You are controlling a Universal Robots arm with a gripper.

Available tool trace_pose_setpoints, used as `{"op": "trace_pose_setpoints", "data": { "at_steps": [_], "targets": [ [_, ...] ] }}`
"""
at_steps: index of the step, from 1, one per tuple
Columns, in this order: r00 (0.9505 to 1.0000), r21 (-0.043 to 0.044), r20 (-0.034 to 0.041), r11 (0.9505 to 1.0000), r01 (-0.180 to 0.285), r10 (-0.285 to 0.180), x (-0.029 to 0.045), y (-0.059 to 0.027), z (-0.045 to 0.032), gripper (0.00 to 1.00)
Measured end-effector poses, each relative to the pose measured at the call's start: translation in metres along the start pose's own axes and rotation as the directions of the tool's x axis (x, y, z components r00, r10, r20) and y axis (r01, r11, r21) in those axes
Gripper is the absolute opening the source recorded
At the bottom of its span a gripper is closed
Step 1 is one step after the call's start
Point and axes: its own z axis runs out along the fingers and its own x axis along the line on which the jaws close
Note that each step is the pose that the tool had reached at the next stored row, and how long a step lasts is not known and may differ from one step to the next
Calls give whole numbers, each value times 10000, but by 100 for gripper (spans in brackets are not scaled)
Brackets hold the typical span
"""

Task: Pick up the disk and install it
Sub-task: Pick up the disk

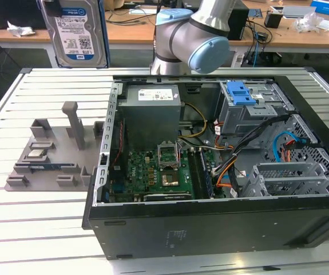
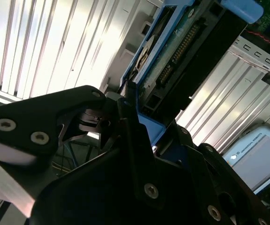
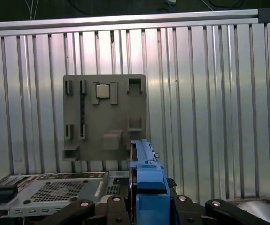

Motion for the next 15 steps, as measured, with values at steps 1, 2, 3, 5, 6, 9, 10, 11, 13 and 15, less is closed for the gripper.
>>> {"op": "trace_pose_setpoints", "data": {
  "at_steps": [1, 2, 3, 5, 6, 9, 10, 11, 13, 15],
  "targets": [
    [10000, 1, 0, 10000, 1, -1, -1, -17, 0, 37],
    [10000, 0, 0, 10000, 2, -2, -2, -49, 0, 37],
    [10000, 1, 0, 10000, 1, -1, -4, -77, 0, 37],
    [10000, -1, 0, 10000, 1, -1, -7, -132, 0, 37],
    [10000, -1, 0, 10000, 1, -1, -8, -153, 0, 37],
    [10000, -1, 0, 10000, 1, -1, -13, -246, 1, 37],
    [10000, 0, 1, 10000, 1, -1, -15, -265, 1, 37],
    [10000, 0, 0, 10000, 1, -1, -16, -286, 1, 37],
    [10000, -1, 0, 10000, 2, -2, -18, -327, 1, 37],
    [10000, -1, 0, 10000, 1, -1, -21, -380, 1, 37]
  ]
}}
